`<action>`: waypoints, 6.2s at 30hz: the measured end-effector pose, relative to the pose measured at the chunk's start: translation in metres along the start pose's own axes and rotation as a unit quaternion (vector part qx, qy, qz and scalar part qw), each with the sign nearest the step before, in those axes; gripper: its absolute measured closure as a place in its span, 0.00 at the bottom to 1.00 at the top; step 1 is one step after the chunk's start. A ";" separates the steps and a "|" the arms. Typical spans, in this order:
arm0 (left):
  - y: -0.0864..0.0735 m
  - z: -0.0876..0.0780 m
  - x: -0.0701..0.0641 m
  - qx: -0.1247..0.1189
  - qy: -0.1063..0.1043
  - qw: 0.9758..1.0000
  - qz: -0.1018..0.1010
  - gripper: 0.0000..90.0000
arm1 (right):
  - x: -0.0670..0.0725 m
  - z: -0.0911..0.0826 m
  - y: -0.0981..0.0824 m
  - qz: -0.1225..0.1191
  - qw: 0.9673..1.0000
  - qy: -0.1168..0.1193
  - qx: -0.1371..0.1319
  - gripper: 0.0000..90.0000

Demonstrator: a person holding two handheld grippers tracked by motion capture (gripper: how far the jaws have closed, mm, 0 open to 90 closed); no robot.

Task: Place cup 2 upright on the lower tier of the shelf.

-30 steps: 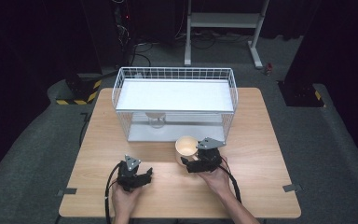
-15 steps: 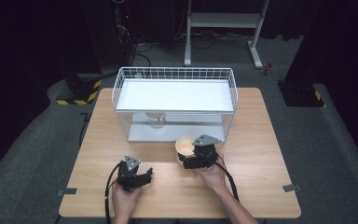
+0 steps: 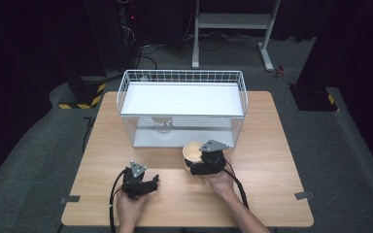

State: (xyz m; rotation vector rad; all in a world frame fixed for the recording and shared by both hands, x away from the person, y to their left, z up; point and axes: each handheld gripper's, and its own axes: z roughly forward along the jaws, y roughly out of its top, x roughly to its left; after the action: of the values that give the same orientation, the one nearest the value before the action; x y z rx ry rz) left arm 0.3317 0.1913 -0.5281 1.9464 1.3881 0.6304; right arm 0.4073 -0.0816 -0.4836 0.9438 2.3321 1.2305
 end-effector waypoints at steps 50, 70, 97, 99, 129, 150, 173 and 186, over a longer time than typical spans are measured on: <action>0.000 0.000 0.000 0.000 0.002 1.000 -0.001 0.27 | -0.024 -0.015 0.019 0.012 1.000 -0.007 0.002 0.11; 0.000 0.000 0.000 0.001 0.000 1.000 -0.005 0.27 | -0.038 -0.008 0.020 0.034 0.998 -0.044 0.009 0.11; 0.000 -0.001 -0.001 0.000 -0.002 1.000 0.000 0.27 | -0.041 0.014 0.027 0.029 0.997 -0.074 -0.001 0.11; 0.000 -0.001 -0.001 0.000 -0.002 1.000 0.000 0.27 | -0.042 0.015 0.027 0.030 0.997 -0.074 -0.005 0.11; 0.000 0.000 -0.001 -0.002 -0.001 1.000 -0.002 0.27 | -0.050 0.022 0.031 0.046 0.997 -0.068 -0.015 0.09; 0.000 0.000 -0.001 -0.002 -0.001 1.000 -0.003 0.27 | -0.050 0.006 0.029 0.046 0.996 -0.064 -0.040 0.09; 0.000 0.000 0.000 0.000 -0.001 1.000 -0.002 0.27 | -0.042 -0.017 0.001 0.052 0.996 -0.065 -0.017 0.14; 0.000 0.000 0.000 0.000 -0.001 1.000 -0.001 0.27 | -0.040 -0.010 -0.016 0.075 0.995 -0.070 0.008 0.28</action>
State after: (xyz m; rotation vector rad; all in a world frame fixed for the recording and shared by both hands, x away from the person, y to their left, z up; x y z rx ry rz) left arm 0.3310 0.1910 -0.5281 1.9438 1.3890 0.6271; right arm 0.4242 -0.1220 -0.4918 1.1900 2.1990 1.1638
